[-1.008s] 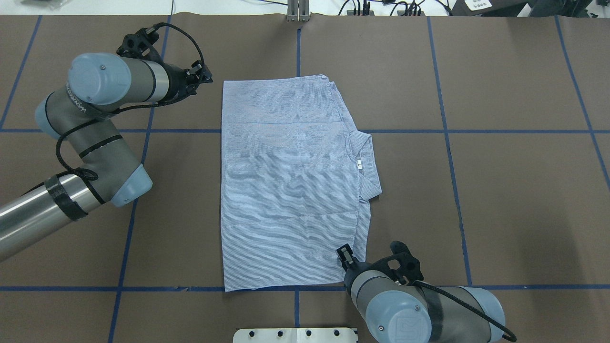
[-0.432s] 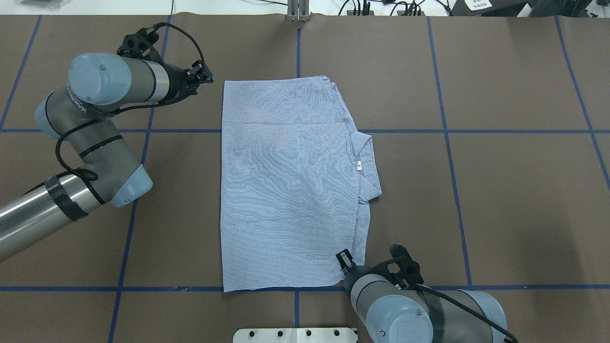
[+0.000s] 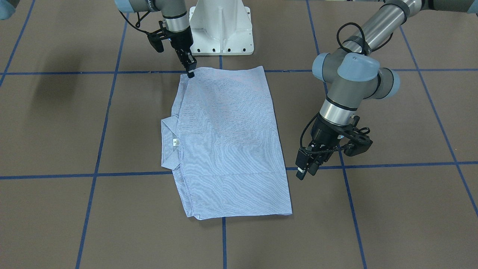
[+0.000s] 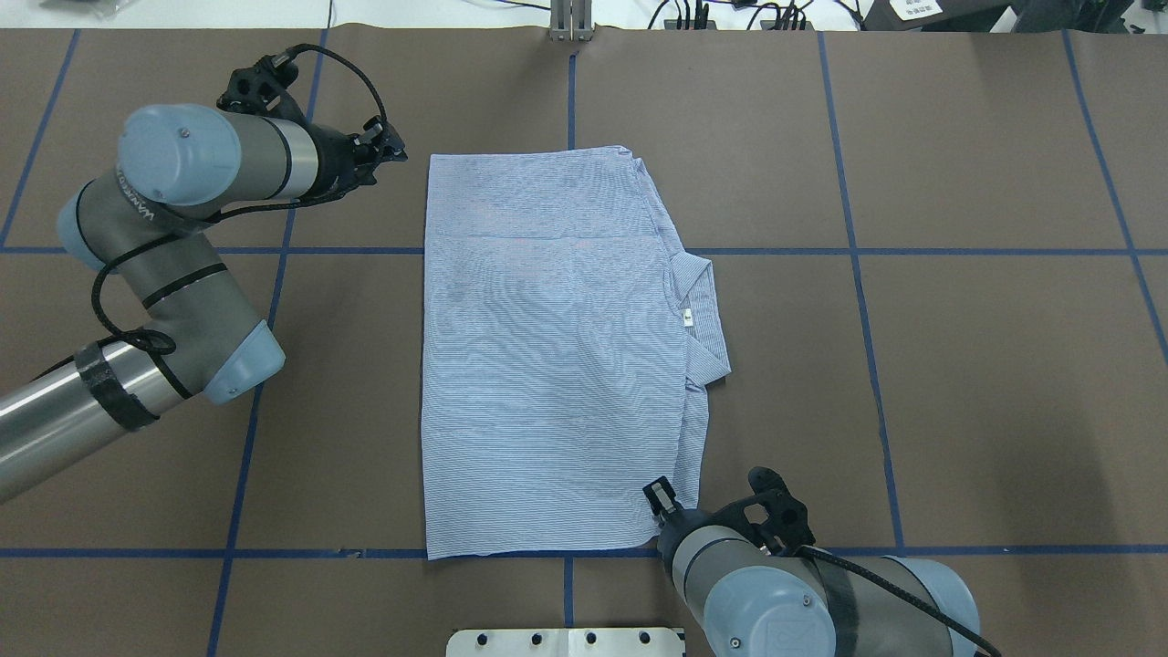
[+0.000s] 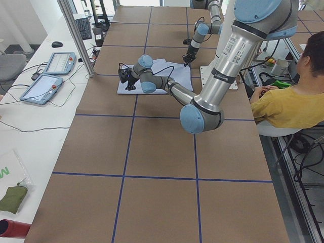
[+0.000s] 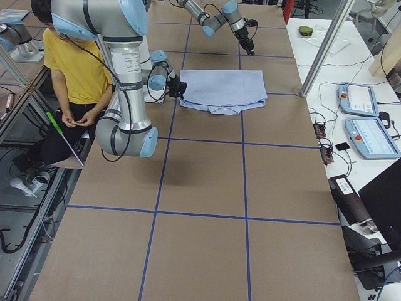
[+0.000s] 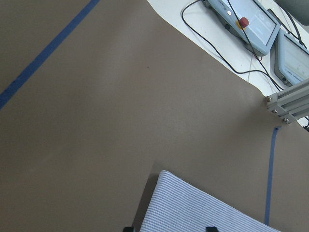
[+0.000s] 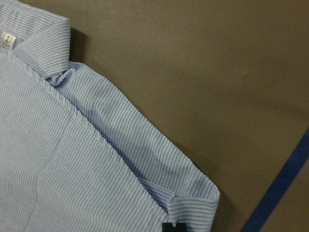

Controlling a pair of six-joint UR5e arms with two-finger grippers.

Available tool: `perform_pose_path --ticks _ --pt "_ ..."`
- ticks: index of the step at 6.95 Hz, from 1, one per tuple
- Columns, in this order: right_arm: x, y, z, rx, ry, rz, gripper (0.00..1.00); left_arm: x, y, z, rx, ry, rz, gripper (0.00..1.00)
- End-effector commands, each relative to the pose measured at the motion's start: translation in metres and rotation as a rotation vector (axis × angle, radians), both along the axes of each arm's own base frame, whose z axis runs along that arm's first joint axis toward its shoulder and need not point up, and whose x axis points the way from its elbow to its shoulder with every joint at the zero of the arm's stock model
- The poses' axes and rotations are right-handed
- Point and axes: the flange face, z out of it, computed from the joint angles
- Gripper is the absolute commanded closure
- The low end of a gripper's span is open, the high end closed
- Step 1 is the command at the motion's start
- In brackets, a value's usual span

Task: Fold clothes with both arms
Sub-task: 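Lower the left gripper to the other shirt corner nearest the robot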

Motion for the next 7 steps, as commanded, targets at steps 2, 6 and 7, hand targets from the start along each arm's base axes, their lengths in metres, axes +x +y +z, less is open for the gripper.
perform_pose_path --ticks 2,6,7 --pt "0.001 0.002 -0.001 -0.001 0.014 -0.006 1.0 -0.003 0.115 0.002 -0.095 0.137 0.064 0.42" --pt "0.001 0.003 0.0 -0.002 0.015 -0.007 0.45 0.04 0.255 -0.01 -0.239 0.226 0.132 0.39" --pt "0.0 0.007 -0.001 0.002 0.013 -0.007 0.29 0.04 0.255 -0.01 -0.24 0.226 0.133 0.39"
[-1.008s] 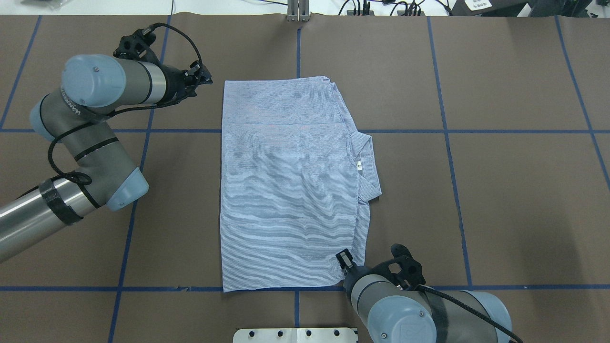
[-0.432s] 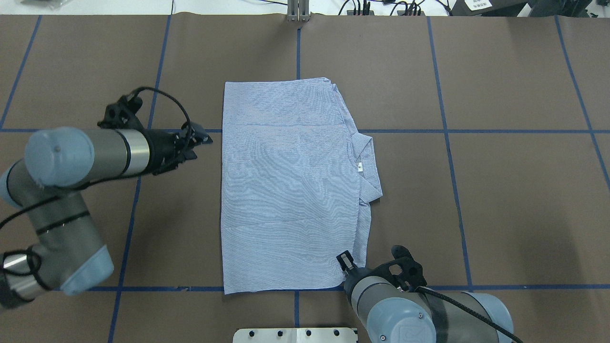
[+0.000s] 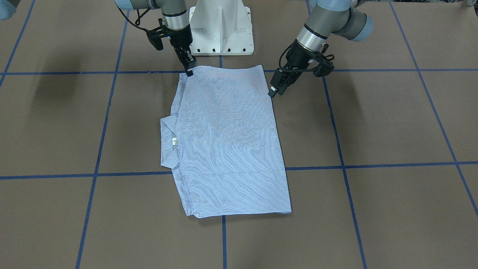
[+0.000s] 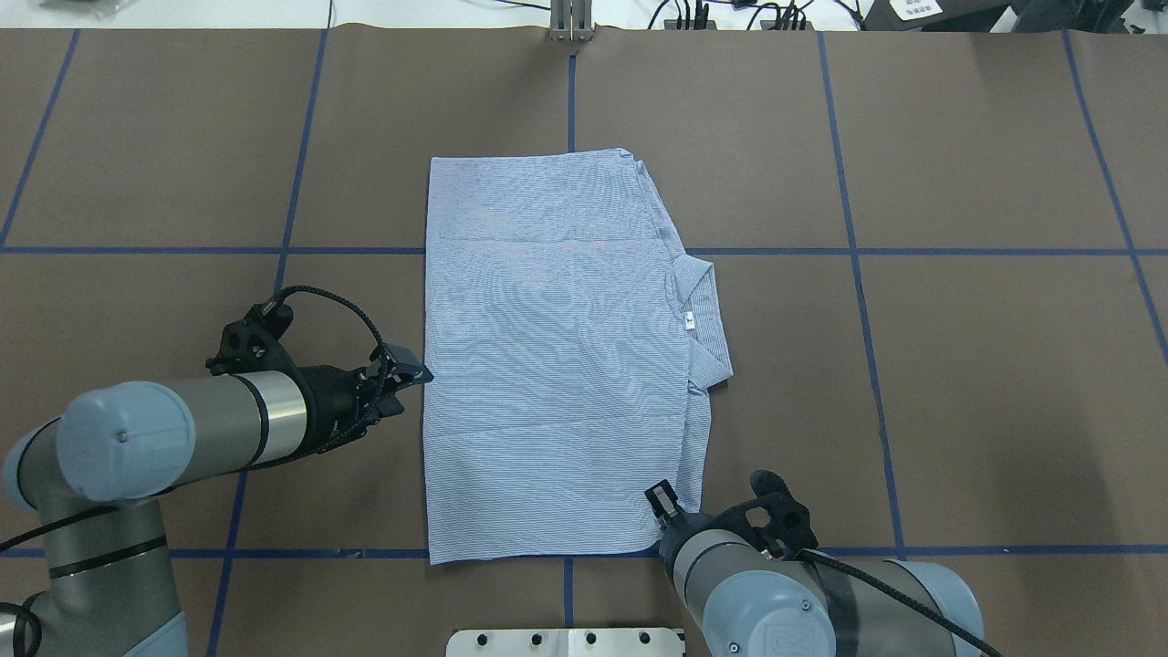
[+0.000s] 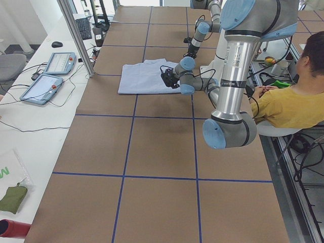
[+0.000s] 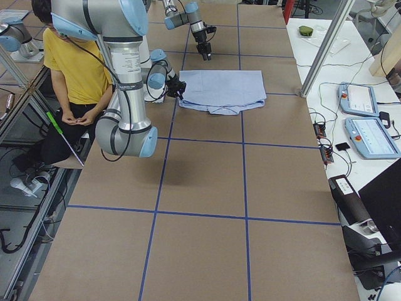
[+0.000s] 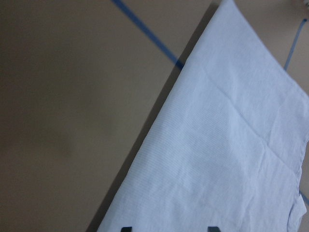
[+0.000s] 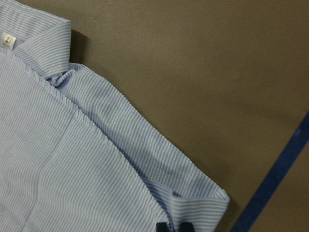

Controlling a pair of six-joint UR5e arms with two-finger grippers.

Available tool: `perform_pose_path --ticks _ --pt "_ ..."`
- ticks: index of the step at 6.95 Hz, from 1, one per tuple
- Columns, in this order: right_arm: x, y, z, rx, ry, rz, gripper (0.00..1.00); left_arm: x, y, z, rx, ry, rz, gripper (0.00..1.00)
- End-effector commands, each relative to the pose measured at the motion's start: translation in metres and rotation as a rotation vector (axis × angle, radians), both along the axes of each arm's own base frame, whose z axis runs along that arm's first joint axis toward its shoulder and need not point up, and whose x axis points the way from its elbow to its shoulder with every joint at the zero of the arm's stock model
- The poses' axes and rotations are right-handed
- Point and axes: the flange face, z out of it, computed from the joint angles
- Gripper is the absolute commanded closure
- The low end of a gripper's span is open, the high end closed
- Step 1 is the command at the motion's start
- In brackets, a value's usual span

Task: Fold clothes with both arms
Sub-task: 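Lower the left gripper to the other shirt corner nearest the robot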

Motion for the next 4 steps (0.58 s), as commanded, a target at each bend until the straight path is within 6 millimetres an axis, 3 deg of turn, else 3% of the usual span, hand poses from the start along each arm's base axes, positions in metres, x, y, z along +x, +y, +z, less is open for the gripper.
perform_pose_path --ticks 1,4 --pt "-0.0006 0.0033 0.0027 0.002 0.004 0.0 0.32 0.0023 0.0066 0.0001 -0.01 -0.001 0.002 0.39" --pt "-0.0052 0.0126 0.0062 0.002 0.012 -0.017 0.27 0.0048 0.01 -0.0008 -0.022 0.001 0.006 0.39"
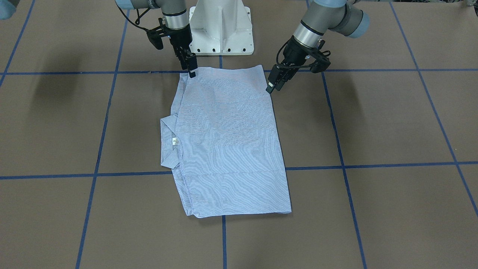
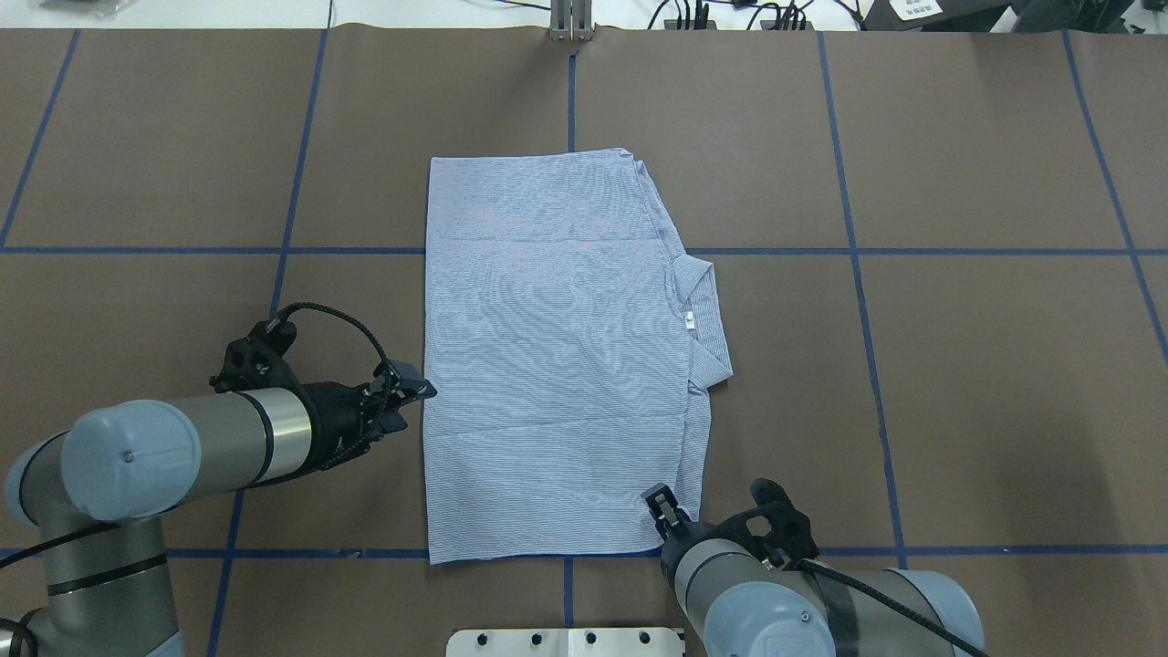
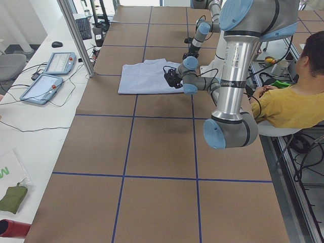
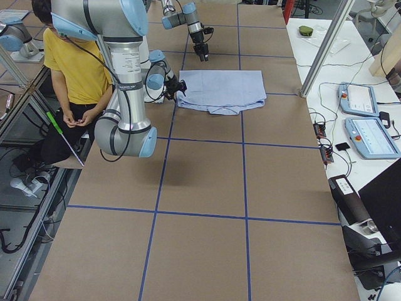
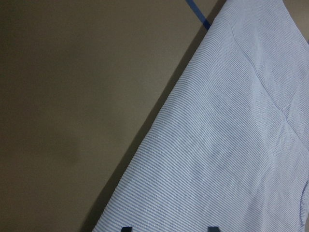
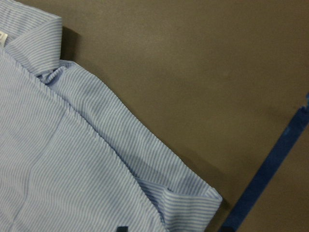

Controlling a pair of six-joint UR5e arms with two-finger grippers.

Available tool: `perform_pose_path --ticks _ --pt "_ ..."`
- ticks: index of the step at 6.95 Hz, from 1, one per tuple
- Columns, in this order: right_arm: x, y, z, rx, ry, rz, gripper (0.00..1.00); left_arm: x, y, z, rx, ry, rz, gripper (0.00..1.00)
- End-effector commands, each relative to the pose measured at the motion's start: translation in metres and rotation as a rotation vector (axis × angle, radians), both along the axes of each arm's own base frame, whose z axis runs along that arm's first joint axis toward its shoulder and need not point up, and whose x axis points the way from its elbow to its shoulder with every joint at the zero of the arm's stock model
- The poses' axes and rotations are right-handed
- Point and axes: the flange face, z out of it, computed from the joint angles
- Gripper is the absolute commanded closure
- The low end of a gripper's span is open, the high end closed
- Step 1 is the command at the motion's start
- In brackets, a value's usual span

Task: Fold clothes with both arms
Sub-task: 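Lower the left gripper to the other shirt corner nearest the robot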

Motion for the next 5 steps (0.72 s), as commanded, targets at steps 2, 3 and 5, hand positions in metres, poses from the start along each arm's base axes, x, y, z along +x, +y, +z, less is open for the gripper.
perform_pose_path --ticks 2,3,5 --pt "-0.0073 0.0091 0.0018 0.0 0.006 -0.016 0.27 0.0009 0.0026 0.003 -0.005 -0.005 0.004 0.39" --pt "-0.01 0.009 0.0073 0.0 0.019 -0.016 0.27 0.0009 0.0035 0.0023 -0.004 -0.004 0.006 0.39" --pt "-0.012 0.0081 0.0094 -0.001 0.022 -0.015 0.35 0.0011 0.0033 0.0038 -0.005 -0.007 0.004 0.39"
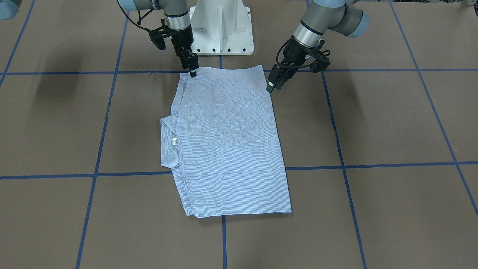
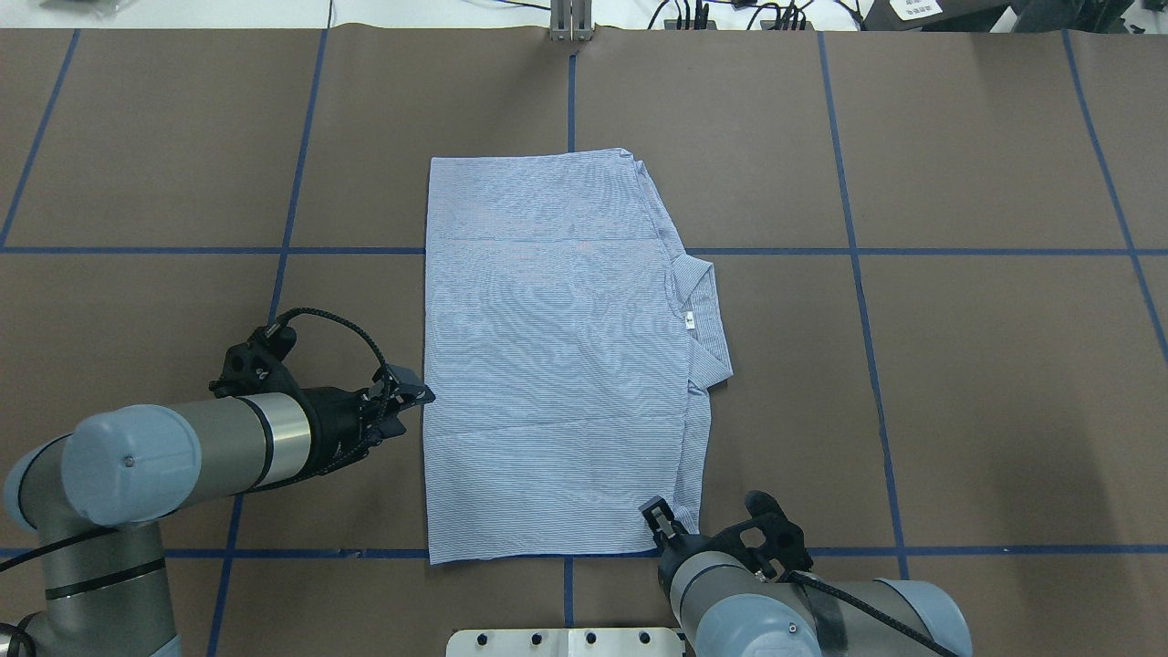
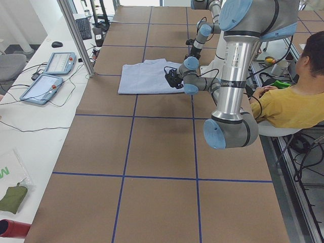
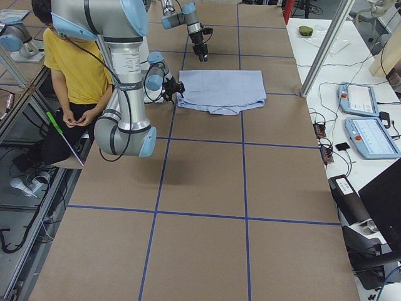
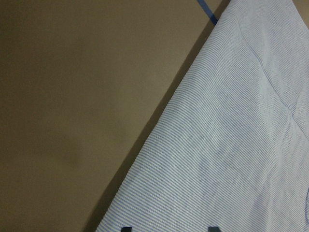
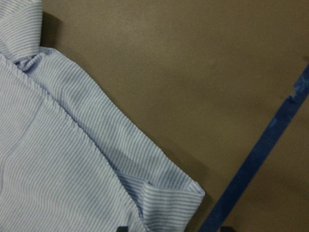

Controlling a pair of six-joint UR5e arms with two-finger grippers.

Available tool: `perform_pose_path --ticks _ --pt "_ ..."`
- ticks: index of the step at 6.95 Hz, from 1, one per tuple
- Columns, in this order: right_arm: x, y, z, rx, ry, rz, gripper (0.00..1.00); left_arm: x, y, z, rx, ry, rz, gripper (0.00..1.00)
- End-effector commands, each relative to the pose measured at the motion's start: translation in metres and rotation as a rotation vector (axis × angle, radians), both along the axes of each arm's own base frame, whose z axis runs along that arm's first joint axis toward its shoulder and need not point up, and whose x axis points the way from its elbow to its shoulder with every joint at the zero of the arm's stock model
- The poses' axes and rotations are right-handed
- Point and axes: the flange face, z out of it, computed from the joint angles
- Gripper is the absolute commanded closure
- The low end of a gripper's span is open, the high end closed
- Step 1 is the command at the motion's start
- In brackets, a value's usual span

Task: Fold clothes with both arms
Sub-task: 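Lower the left gripper to the other shirt corner nearest the robot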

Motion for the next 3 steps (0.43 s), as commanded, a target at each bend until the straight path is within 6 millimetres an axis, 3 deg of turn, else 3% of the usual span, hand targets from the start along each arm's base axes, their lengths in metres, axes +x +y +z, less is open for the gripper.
perform_pose_path --ticks 1,2,3 --pt "-0.0006 -0.0014 0.0011 0.0 0.001 0.002 0.38 -0.0003 0.0002 -0.0001 0.0 0.0 -0.001 0.39" --pt "-0.0006 -0.0014 0.0011 0.0 0.001 0.002 0.56 -0.0023 0.0011 -0.0013 0.001 0.003 0.001 0.39" --pt "-0.0001 -0.0023 0.0019 0.0 0.003 0.004 1.0 -0.0049 0.002 -0.0001 0.001 0.002 0.001 0.39"
